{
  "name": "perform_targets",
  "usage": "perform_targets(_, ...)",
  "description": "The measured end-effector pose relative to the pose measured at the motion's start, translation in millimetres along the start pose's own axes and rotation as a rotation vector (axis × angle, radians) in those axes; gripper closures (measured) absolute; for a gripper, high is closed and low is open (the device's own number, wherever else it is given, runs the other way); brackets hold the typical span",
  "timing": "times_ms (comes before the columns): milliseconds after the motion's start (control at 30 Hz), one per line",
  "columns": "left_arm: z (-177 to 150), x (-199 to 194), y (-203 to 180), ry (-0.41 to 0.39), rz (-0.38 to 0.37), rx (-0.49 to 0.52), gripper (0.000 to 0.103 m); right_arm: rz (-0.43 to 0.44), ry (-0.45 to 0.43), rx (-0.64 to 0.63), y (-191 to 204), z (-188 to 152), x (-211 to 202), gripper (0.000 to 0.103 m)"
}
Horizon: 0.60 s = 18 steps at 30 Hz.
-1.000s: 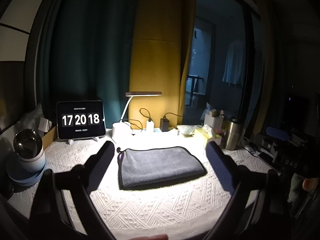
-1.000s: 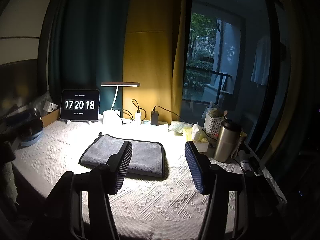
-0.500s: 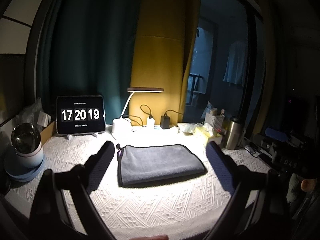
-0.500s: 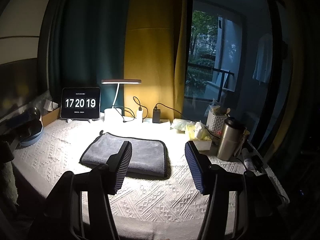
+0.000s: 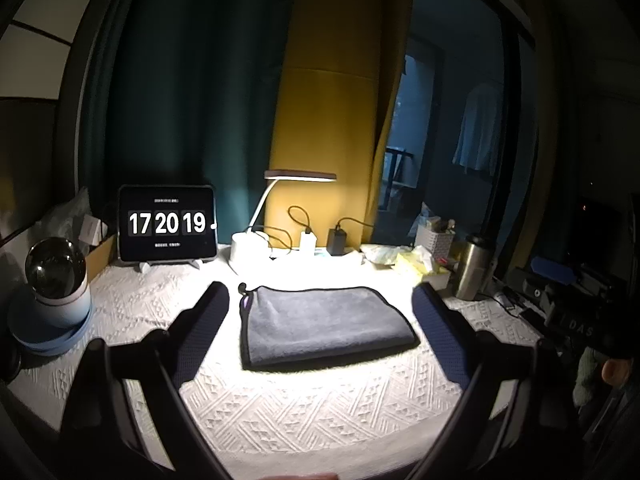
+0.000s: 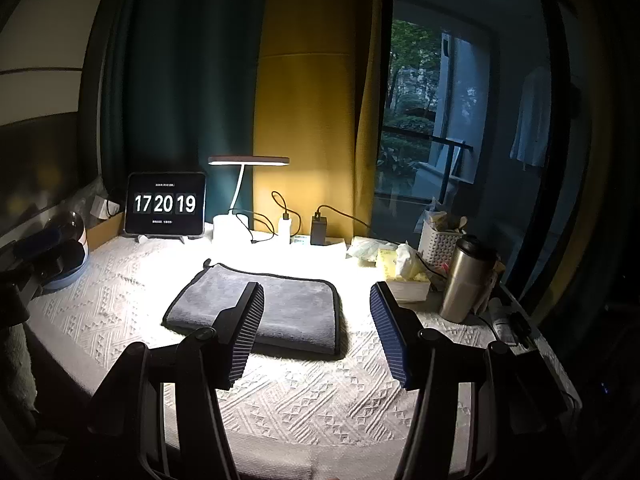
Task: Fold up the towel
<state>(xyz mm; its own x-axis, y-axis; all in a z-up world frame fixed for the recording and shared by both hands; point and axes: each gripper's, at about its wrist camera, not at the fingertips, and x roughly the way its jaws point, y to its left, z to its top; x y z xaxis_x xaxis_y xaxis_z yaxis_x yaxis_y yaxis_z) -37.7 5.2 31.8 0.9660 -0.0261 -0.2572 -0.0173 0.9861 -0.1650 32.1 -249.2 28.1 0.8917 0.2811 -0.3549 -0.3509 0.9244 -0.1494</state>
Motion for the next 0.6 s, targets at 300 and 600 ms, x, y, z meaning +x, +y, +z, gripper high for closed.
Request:
perform_targets(300, -1.3, 0.7, 4.4, 0.003, 0.004, -0.008, 0.010, 0.003, 0.003, -0.002, 1.7, 0.4, 1.8, 0.045)
perform_targets(600, 0.2, 1.1, 8.7, -0.002, 0.022, -0.013, 0.010, 0.009, 0.013, -0.002, 2.9, 1.3, 6.8, 0.045)
